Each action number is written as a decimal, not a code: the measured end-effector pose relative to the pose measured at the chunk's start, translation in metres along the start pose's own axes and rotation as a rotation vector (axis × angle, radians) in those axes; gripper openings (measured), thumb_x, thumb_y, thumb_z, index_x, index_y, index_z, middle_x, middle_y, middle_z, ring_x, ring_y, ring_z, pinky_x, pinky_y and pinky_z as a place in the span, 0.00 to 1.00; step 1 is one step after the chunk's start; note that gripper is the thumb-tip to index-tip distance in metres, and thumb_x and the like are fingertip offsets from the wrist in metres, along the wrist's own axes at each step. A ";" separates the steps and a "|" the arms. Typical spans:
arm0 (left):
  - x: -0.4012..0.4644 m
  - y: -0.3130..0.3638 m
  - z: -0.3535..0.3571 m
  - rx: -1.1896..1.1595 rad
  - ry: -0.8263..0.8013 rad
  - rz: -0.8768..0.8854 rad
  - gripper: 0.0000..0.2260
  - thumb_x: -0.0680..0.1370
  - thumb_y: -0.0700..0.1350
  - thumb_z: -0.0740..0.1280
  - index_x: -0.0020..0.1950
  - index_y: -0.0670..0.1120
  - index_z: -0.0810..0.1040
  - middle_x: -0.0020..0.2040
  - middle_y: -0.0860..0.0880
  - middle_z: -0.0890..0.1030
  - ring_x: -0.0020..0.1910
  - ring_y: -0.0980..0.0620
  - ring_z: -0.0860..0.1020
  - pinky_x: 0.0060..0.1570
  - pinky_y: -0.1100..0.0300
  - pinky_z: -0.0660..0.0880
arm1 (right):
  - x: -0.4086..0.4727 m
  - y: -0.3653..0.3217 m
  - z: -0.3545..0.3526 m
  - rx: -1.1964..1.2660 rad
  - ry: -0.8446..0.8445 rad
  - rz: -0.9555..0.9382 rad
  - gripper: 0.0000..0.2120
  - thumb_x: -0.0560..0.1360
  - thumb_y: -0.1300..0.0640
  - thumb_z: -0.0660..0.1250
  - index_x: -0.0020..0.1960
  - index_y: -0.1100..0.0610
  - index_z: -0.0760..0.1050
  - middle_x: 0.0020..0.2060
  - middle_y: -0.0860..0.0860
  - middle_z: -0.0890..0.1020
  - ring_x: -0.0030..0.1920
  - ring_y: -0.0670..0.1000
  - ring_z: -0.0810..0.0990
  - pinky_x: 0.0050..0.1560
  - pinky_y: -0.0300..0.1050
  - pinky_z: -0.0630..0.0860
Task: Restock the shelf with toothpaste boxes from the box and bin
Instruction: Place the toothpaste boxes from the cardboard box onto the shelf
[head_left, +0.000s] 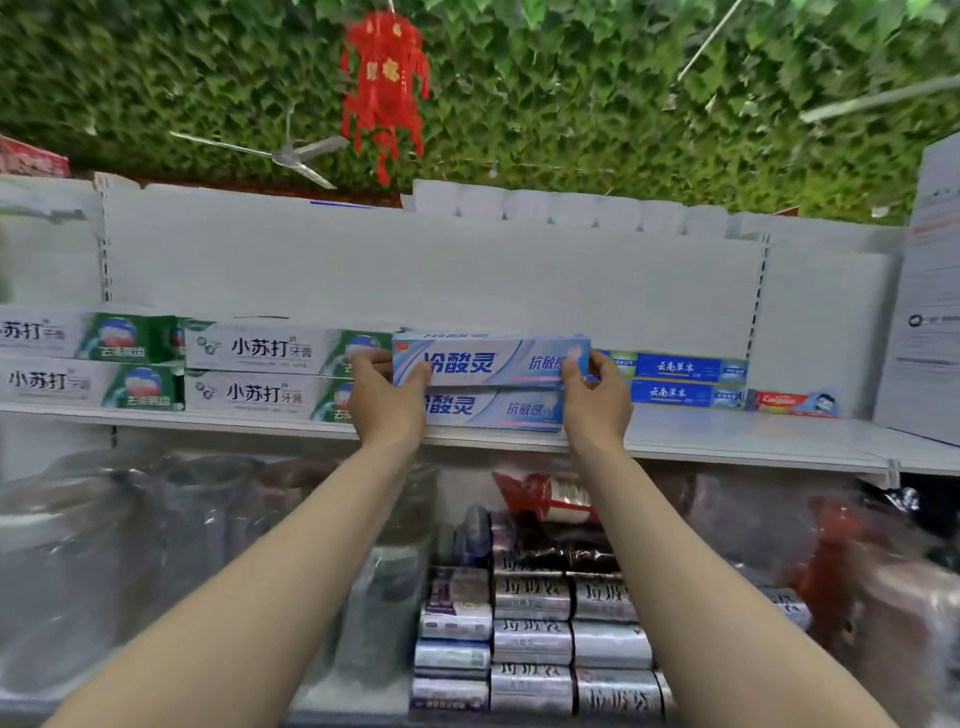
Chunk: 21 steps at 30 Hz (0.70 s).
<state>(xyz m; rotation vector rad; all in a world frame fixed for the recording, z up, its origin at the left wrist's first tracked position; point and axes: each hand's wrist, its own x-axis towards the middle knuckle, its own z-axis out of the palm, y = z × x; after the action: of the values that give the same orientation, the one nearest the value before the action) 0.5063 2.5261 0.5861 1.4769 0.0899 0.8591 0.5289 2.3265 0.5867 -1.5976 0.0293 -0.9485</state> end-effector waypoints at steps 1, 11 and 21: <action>0.001 -0.002 0.004 0.013 0.001 0.002 0.16 0.77 0.48 0.74 0.58 0.48 0.71 0.52 0.52 0.79 0.52 0.49 0.79 0.54 0.55 0.74 | 0.004 0.003 0.001 -0.020 -0.007 -0.004 0.16 0.82 0.48 0.65 0.65 0.54 0.76 0.47 0.50 0.80 0.38 0.40 0.74 0.34 0.24 0.67; 0.007 -0.018 0.020 0.242 0.113 0.075 0.18 0.76 0.45 0.73 0.63 0.47 0.72 0.63 0.46 0.74 0.57 0.49 0.72 0.53 0.57 0.67 | 0.015 0.024 0.011 -0.065 -0.076 -0.027 0.18 0.80 0.49 0.68 0.67 0.55 0.75 0.59 0.48 0.81 0.55 0.49 0.79 0.53 0.41 0.72; -0.031 -0.015 0.025 0.133 0.048 0.155 0.25 0.75 0.48 0.74 0.68 0.44 0.69 0.66 0.46 0.67 0.64 0.48 0.69 0.66 0.58 0.66 | -0.012 0.026 0.001 -0.079 0.014 0.016 0.26 0.80 0.47 0.66 0.74 0.55 0.66 0.69 0.51 0.74 0.70 0.51 0.70 0.64 0.42 0.65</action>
<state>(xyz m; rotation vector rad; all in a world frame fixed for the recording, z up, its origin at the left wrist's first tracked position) 0.5048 2.4904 0.5624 1.6036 0.0699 1.0307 0.5340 2.3255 0.5582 -1.6608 0.0896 -0.9563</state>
